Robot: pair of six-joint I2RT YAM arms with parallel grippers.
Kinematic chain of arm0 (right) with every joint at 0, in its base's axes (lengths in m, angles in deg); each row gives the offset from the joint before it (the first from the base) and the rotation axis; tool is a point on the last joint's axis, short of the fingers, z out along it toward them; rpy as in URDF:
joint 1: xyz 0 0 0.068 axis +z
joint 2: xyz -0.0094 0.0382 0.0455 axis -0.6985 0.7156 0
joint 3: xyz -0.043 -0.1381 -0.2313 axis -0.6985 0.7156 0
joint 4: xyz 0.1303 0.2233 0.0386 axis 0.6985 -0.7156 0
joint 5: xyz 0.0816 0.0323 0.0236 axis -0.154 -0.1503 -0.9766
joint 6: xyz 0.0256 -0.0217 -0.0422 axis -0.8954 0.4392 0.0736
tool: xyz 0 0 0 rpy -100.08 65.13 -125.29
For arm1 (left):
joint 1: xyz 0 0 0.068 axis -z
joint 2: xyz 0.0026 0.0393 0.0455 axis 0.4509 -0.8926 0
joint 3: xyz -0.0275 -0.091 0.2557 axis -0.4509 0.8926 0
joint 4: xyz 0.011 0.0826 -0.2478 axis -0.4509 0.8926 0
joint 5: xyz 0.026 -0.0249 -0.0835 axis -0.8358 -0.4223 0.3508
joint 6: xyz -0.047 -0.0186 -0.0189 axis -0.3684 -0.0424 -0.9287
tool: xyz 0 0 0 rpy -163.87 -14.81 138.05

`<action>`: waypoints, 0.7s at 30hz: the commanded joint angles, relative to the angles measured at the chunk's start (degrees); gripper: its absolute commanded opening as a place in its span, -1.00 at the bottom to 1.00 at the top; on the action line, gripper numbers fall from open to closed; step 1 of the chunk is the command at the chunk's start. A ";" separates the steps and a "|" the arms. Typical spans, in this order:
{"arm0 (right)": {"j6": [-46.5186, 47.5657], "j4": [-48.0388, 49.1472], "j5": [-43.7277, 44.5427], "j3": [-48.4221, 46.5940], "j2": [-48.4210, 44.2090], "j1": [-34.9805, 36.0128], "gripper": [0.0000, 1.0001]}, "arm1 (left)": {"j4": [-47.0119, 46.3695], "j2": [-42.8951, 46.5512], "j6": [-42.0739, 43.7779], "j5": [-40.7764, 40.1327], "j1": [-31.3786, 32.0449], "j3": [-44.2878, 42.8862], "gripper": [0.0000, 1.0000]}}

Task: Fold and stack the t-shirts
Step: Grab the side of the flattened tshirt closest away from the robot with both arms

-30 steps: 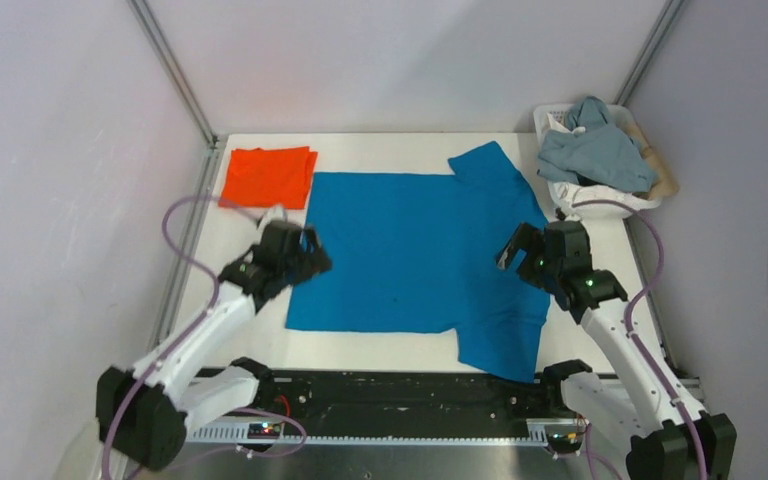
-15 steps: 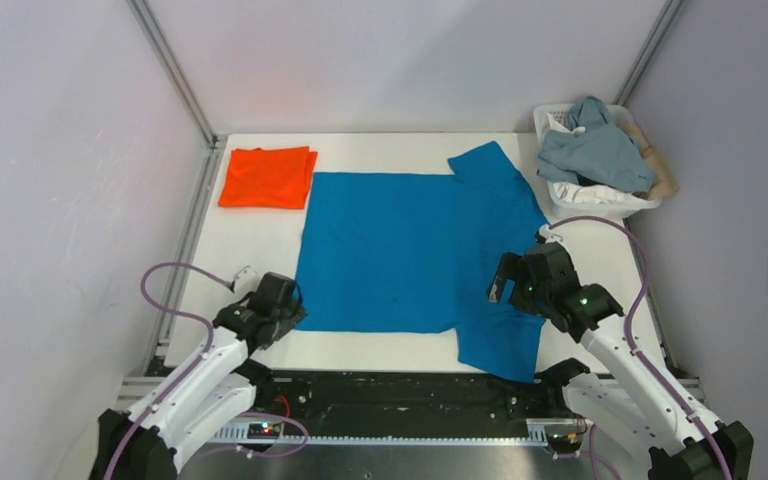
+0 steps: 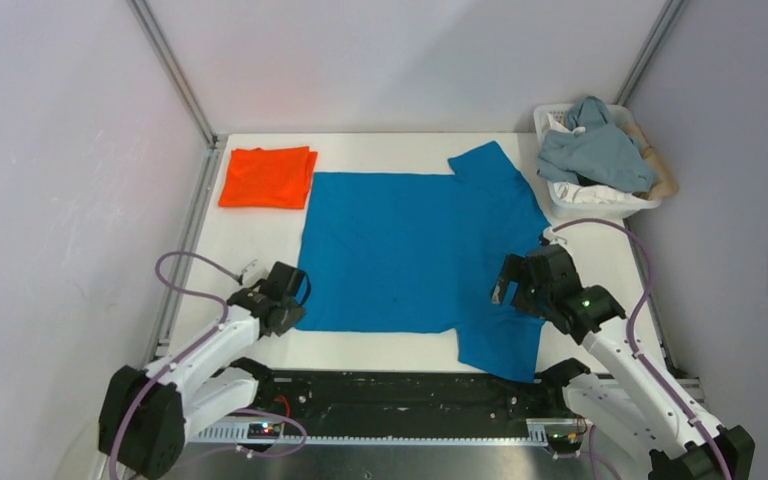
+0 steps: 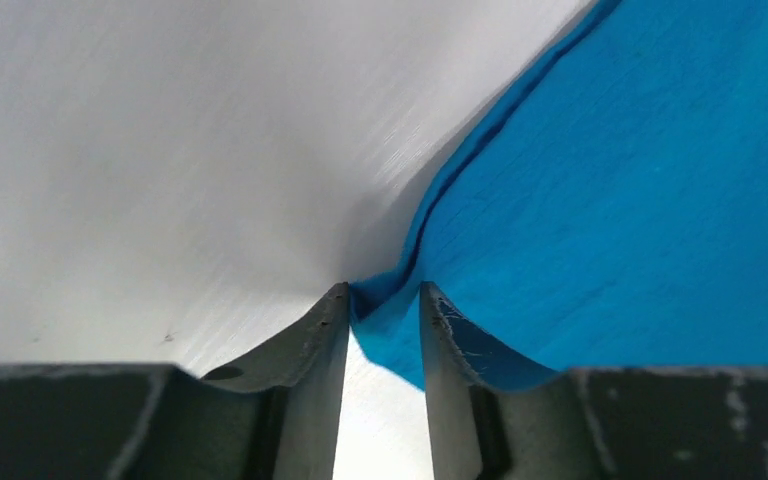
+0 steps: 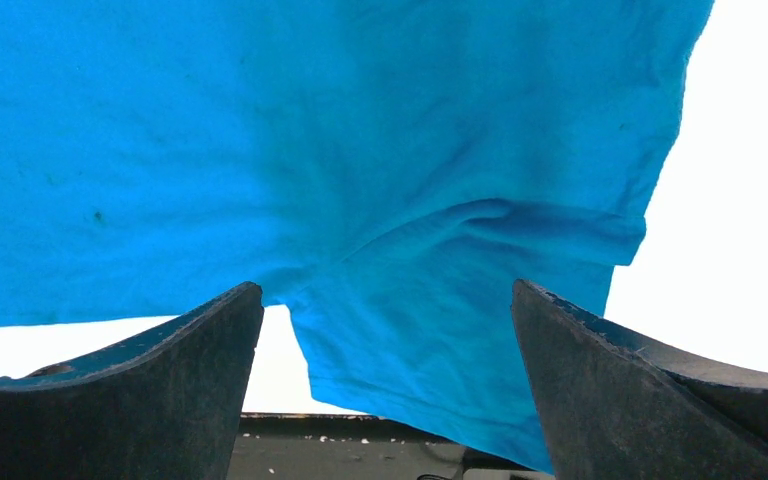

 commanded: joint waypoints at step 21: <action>-19.17 -6.53 -2.85 6.59 10.77 23.83 0.63 | -5.67 5.74 4.22 1.47 -0.14 2.37 -1.00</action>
